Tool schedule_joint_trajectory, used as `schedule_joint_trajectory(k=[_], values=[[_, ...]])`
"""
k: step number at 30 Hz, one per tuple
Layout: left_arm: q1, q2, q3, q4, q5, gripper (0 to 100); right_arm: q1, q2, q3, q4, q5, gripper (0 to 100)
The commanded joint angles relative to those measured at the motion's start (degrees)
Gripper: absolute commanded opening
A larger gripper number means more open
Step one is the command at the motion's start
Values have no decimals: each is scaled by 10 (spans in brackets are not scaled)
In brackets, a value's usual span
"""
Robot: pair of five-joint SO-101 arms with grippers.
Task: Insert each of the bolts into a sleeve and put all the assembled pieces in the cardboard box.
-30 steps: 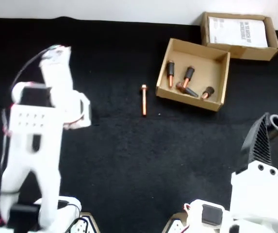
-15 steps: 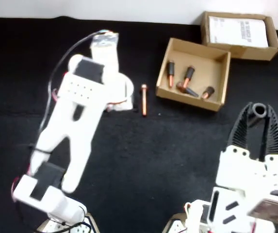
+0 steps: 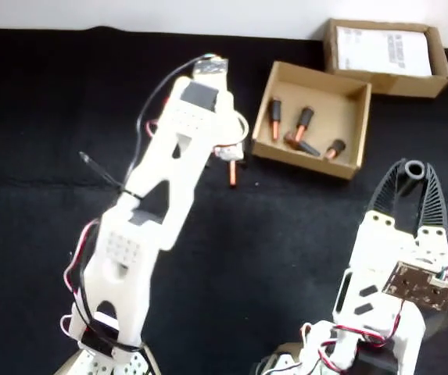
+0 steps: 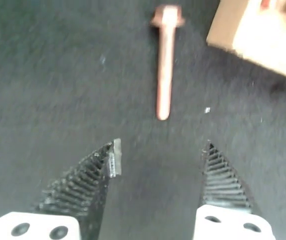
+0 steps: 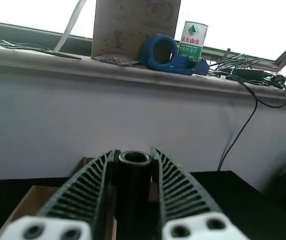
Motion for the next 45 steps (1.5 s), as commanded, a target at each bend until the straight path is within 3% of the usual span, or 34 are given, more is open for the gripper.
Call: schedule_joint_trajectory(k=[1, 12, 19, 37, 39, 44, 45], values=[[-4, 58, -109, -3, -1, 259, 8, -8, 5, -25, 5, 8], [-38, 224, -301, -22, -96, 256, 8, -8, 7, -23, 5, 8], [-55, 249, -335, -60, -146, 256, 8, -8, 7, -23, 5, 8], [-13, 292, -333, -57, -113, 254, 8, -8, 15, -22, 5, 8], [-15, 312, -337, -58, -113, 213, 8, -8, 19, -22, 5, 8], [-22, 316, -337, -119, -113, 1, 8, -8, 20, -22, 5, 8], [-24, 316, -335, -135, -113, 17, 8, -8, 20, -22, 5, 8]])
